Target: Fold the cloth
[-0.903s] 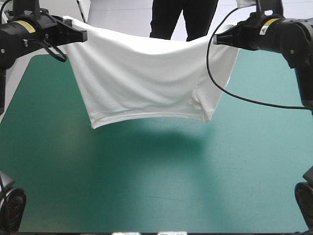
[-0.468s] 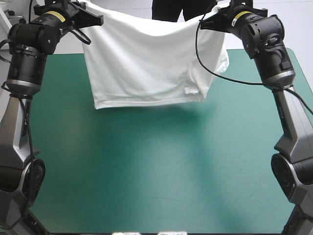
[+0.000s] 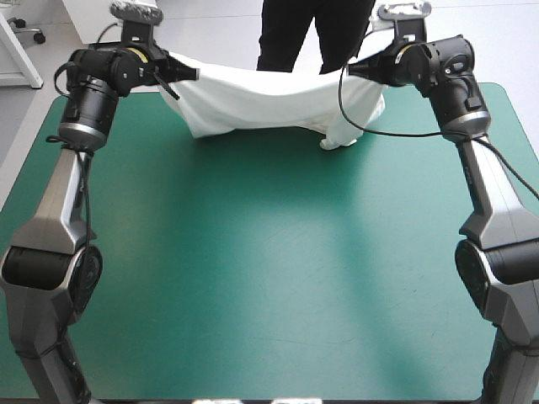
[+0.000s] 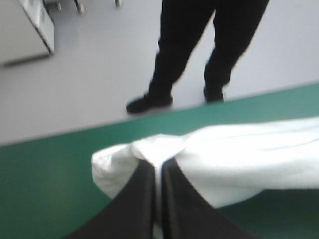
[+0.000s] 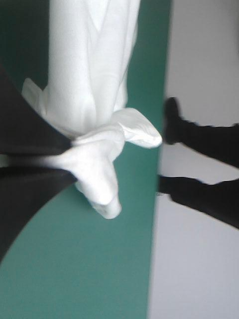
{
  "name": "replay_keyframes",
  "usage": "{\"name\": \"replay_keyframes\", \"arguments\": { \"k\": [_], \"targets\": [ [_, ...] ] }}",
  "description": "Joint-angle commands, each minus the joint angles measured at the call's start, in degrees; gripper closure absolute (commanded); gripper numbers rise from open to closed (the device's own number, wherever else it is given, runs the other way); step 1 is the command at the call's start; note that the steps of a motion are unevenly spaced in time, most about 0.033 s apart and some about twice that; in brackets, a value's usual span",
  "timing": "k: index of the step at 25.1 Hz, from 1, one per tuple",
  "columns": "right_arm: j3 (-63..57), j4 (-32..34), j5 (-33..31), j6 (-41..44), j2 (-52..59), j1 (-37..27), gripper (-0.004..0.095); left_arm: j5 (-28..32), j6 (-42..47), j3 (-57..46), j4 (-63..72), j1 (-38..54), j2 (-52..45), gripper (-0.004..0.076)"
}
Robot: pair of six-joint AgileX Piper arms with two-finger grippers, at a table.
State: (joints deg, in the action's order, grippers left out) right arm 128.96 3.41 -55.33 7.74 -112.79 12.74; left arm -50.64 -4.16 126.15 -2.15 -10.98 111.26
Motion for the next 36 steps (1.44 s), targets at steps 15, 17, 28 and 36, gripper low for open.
{"name": "replay_keyframes", "arguments": {
  "k": [15, 17, 28, 36],
  "targets": [
    [-26.5, -11.7, -6.3, -8.4, 8.8, 2.1, 0.0925, -0.3, 2.2, -37.0, 3.6, -1.1, -13.7, 0.0733],
    [-33.3, -10.4, -2.5, -8.4, 12.2, 3.4, 0.0925, 1.2, 2.1, -43.5, 5.1, -1.1, -16.7, 0.0733],
    [-68.3, -14.6, 6.9, -4.4, 28.1, 4.0, 0.0925, 5.7, 1.7, -71.7, 6.0, -1.1, -30.1, 0.0733],
    [-73.1, -17.5, 9.0, -5.8, 30.6, 4.0, 0.0867, 5.8, 1.2, -74.6, 10.3, -1.1, -30.5, 0.0709]
  ]
}}
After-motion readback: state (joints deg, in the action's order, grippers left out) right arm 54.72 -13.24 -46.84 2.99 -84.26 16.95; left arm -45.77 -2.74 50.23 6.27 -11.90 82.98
